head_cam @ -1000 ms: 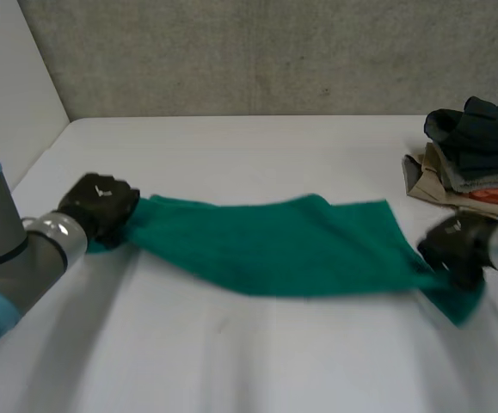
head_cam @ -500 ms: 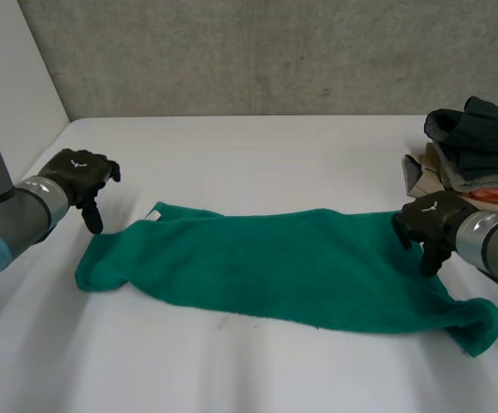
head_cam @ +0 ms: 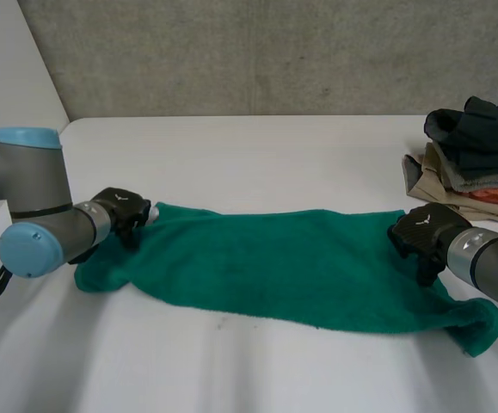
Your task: Fold the laundry.
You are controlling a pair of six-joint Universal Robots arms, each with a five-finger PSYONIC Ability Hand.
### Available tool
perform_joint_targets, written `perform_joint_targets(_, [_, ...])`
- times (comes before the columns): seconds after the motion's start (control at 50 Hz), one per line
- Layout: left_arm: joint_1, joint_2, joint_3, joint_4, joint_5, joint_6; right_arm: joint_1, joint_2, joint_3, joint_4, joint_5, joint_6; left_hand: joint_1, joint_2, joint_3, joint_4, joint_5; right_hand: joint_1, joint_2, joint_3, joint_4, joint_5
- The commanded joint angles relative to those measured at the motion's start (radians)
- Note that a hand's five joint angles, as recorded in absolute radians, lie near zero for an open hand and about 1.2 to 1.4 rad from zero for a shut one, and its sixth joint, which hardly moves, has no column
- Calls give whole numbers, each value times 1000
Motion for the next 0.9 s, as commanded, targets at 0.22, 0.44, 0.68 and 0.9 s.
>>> perform_joint_targets(0.22, [-94, 381, -69, 56, -69, -8, 13, 31, -175, -13, 1, 26, 273, 311, 317, 323, 330, -170, -166, -167, -159, -135])
perform_joint_targets(0.44, [-137, 699, -273, 80, 39, 61, 44, 235, -489, -11, -100, 141, 273, 311, 317, 323, 330, -528, -525, -526, -517, -494])
perform_joint_targets(0.68, [-131, 886, -479, 328, 102, 110, 82, 531, -710, 35, -307, 166, 273, 311, 317, 323, 330, -505, -501, -502, -494, -471])
perform_joint_targets(0.9, [-63, 829, -458, 439, 113, 99, 84, 589, -895, 50, -298, 314, 273, 311, 317, 323, 330, 644, 647, 646, 655, 678])
